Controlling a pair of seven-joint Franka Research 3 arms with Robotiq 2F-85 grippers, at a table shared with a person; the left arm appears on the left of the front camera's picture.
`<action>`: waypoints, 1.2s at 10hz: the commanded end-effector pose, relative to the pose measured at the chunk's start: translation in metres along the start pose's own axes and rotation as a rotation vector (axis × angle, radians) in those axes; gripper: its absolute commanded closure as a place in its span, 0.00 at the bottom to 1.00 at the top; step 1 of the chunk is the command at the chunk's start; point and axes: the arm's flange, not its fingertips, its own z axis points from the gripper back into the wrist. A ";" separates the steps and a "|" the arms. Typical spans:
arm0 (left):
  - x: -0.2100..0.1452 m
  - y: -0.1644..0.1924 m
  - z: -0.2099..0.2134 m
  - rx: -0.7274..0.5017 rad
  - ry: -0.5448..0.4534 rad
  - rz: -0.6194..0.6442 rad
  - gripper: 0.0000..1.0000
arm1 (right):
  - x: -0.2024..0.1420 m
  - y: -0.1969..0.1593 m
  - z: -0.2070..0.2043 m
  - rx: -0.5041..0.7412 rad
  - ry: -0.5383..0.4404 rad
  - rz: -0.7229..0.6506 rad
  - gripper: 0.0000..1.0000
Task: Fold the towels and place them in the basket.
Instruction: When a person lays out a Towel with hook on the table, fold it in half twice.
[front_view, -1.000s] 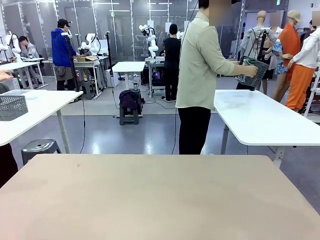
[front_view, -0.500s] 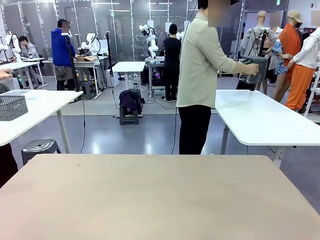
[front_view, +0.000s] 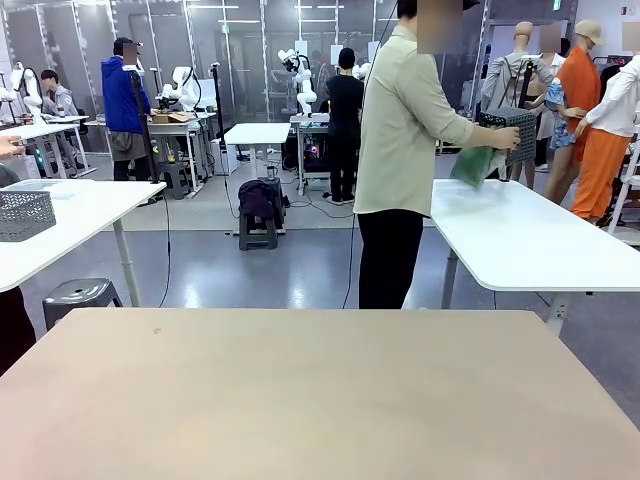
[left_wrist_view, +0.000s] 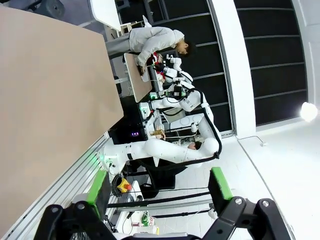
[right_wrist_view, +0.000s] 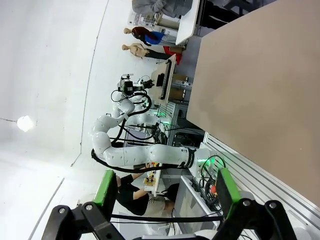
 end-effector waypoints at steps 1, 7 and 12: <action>-0.001 -0.001 -0.001 -0.001 -0.003 -0.002 0.00 | 0.000 0.000 0.000 -0.002 -0.002 0.000 0.00; -0.001 -0.001 -0.001 -0.001 -0.003 -0.002 0.00 | 0.000 0.000 0.000 -0.002 -0.002 0.000 0.00; -0.001 -0.001 -0.001 -0.001 -0.003 -0.002 0.00 | 0.000 0.000 0.000 -0.002 -0.002 0.000 0.00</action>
